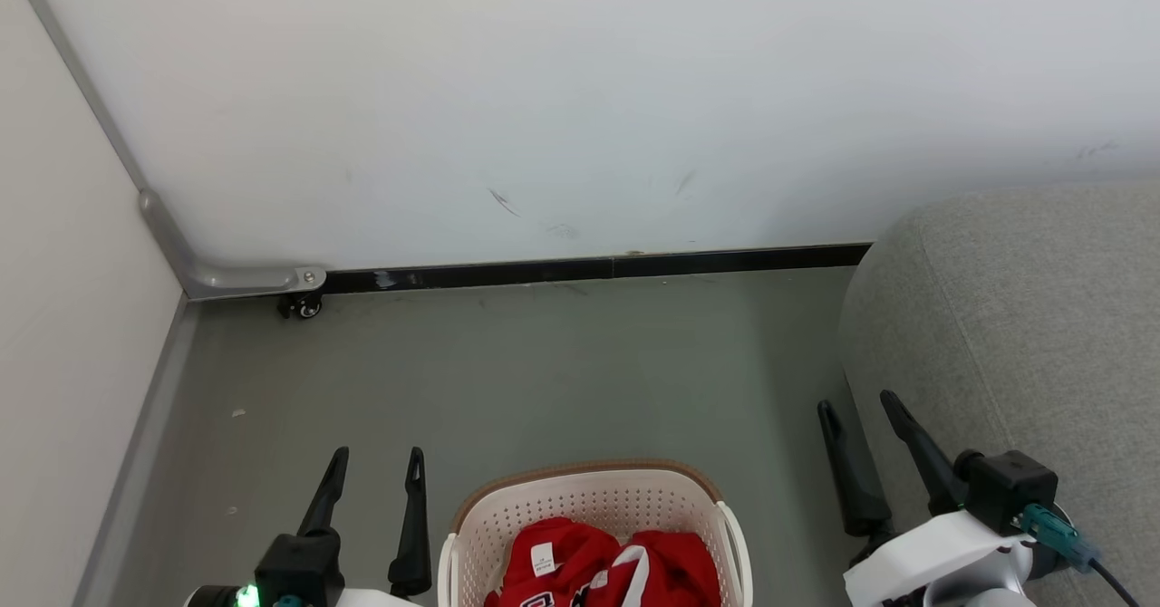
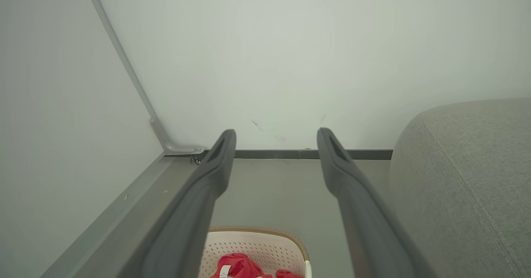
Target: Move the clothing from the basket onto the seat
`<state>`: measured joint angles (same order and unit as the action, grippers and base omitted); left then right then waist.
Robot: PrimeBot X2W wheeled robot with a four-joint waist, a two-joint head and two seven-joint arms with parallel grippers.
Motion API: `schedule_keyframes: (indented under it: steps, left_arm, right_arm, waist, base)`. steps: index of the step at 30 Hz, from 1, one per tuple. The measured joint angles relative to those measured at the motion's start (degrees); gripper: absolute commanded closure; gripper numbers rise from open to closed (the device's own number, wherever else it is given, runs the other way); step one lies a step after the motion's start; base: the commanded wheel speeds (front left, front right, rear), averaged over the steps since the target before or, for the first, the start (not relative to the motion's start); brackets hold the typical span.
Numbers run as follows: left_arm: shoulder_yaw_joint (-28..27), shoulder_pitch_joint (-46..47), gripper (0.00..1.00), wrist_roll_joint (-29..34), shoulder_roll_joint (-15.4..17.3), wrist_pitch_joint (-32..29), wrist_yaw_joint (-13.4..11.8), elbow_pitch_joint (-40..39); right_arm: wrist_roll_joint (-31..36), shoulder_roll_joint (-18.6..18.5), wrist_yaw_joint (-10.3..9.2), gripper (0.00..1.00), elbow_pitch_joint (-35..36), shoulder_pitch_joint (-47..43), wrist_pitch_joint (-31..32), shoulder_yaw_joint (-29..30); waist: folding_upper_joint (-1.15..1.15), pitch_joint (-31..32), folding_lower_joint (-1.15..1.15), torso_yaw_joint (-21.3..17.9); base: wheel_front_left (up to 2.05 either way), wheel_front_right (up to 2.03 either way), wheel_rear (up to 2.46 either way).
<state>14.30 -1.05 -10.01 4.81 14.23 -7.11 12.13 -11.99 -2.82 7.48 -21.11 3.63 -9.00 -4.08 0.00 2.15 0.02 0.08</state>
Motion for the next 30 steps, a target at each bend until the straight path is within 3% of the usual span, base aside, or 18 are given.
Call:
schedule_keyframes:
  steps: [30]
  left_arm:
    - [-0.3, 0.22, 0.0, 0.19, -0.44, 0.0, -0.02, 0.71]
  right_arm:
    - [-0.7, 0.0, 0.0, 0.0, 0.14, -0.08, -0.07, 0.1]
  waist:
    - [0.0, -0.65, -0.01, -0.1]
  base:
    - [0.0, 0.0, 0.0]
